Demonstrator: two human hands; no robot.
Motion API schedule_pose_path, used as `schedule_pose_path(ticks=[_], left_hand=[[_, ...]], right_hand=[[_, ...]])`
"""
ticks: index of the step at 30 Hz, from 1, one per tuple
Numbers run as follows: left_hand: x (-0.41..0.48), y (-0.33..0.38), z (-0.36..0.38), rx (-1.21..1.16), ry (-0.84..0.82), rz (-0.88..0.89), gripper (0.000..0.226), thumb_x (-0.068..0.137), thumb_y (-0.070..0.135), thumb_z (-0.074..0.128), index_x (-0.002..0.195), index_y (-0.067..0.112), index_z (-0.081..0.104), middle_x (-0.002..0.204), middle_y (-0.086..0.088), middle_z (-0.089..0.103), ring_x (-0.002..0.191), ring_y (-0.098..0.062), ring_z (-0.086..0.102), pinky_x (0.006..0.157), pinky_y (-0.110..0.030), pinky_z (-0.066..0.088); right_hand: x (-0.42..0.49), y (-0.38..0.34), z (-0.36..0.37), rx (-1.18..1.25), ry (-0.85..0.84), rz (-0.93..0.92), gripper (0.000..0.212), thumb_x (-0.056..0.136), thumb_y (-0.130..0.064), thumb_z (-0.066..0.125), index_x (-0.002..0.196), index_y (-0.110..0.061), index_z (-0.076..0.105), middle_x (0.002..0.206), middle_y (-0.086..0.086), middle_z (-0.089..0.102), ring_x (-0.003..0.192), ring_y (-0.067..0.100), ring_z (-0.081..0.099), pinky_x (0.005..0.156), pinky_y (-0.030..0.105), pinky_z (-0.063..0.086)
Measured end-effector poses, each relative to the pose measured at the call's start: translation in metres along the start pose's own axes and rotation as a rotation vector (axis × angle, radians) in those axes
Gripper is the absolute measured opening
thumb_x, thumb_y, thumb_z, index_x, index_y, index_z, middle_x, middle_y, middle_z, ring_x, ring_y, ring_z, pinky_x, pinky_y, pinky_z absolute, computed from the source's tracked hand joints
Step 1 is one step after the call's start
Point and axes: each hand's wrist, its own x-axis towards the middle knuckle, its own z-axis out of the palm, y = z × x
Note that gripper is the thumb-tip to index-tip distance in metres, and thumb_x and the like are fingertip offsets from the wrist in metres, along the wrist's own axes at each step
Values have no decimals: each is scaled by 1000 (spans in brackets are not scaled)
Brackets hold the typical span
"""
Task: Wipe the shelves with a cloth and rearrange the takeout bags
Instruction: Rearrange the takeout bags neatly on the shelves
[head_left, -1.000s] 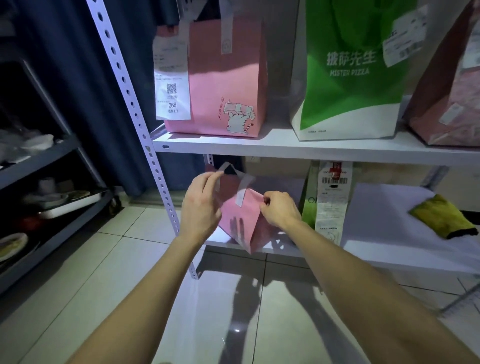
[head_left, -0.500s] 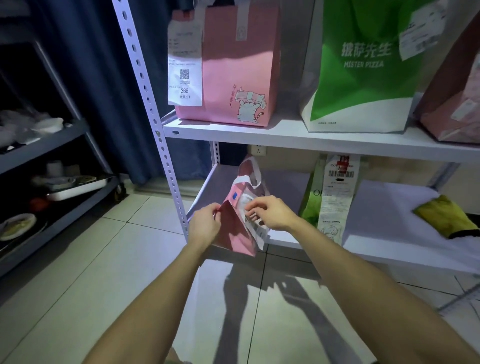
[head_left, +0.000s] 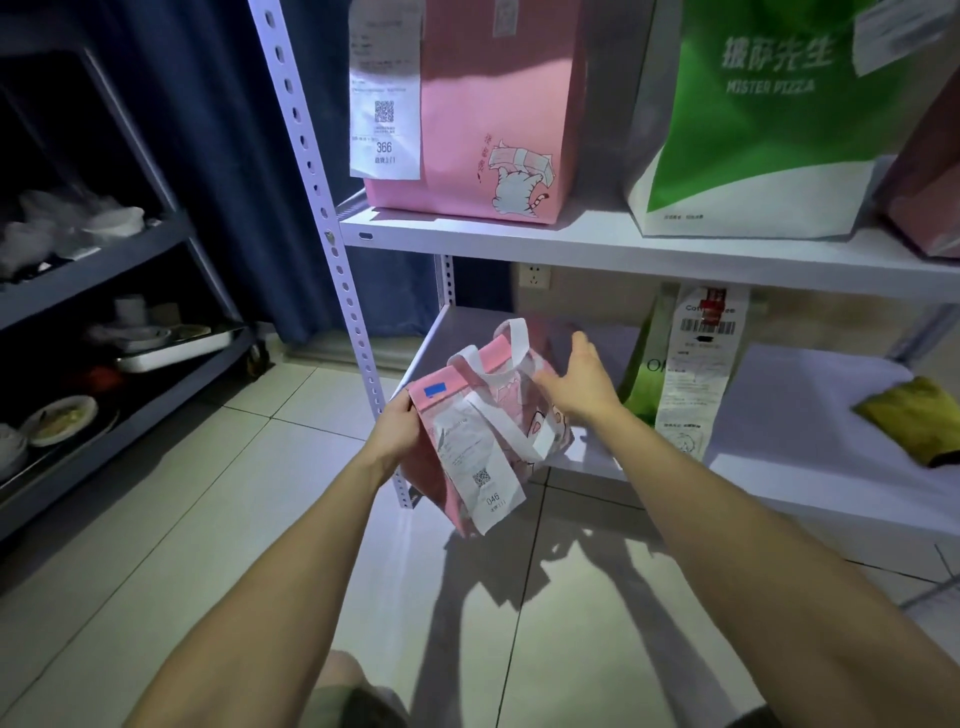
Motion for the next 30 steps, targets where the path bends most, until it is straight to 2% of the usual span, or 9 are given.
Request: schedule_pose_path(ticks=[2,4,7,12,14,18,22,27,30], left_hand=[[-3,1,-2,-99,-11,-38,30,108,29,51,119,27,79,109,2,81,110,-21,73,86,-32,52],[-4,-1,-5,-218,-27,-95,32,104,37,54,101,29,85,102,0,84,104,-20,74,94,-37,55],[-2,-4,-11,-228,-40,-75,28,108,36,58,109,20,82,108,-7,83,101,-21,73,98,-43,56],[2,0,-19,-183,62,-41,23,113,25,55,117,22,78,111,-4,80,105,-26,71,88,-43,59],[1,1,-21,-226,80,-51,28,115,23,48,120,20,76,115,-5,79,107,-24,69,90,-42,59],[-2,3,-23,-242,10,-69,37,117,27,40,131,18,73,121,-7,79,119,-30,73,107,-52,59],[-4,5,-17,-199,-35,-19,30,116,34,48,130,25,74,116,-7,79,115,-30,75,102,-57,61],[-5,10,-15,-195,-39,21,24,110,29,61,132,30,71,116,-4,80,114,-29,76,96,-55,64],[-3,15,-14,-190,-43,36,28,108,21,67,133,33,67,119,1,80,117,-25,75,92,-51,65]], right_hand=[[3,-2,1,81,-70,87,101,92,-54,75,165,-12,19,169,11,34,147,36,46,115,51,45],[4,-1,0,141,-132,143,89,89,-52,77,157,-12,36,155,10,53,134,33,59,112,52,50],[6,7,-1,262,-83,168,42,90,-40,79,120,-14,66,116,8,75,104,32,74,93,56,61],[4,5,-1,278,43,139,10,102,-28,64,104,-18,63,106,5,73,101,32,73,89,53,62],[6,3,-1,312,91,137,7,105,-26,61,102,-20,62,103,4,73,98,32,74,83,52,62],[8,4,-5,357,150,185,4,106,-25,58,106,-24,62,103,1,74,95,30,76,81,54,65],[5,7,-3,378,146,210,5,108,-27,57,108,-25,62,105,1,75,95,30,77,83,55,65],[-1,6,-5,410,184,217,5,110,-26,55,108,-26,60,105,2,75,89,28,77,67,41,61],[0,3,-11,389,214,189,5,110,-26,54,111,-25,59,105,1,74,90,27,76,74,46,64]])
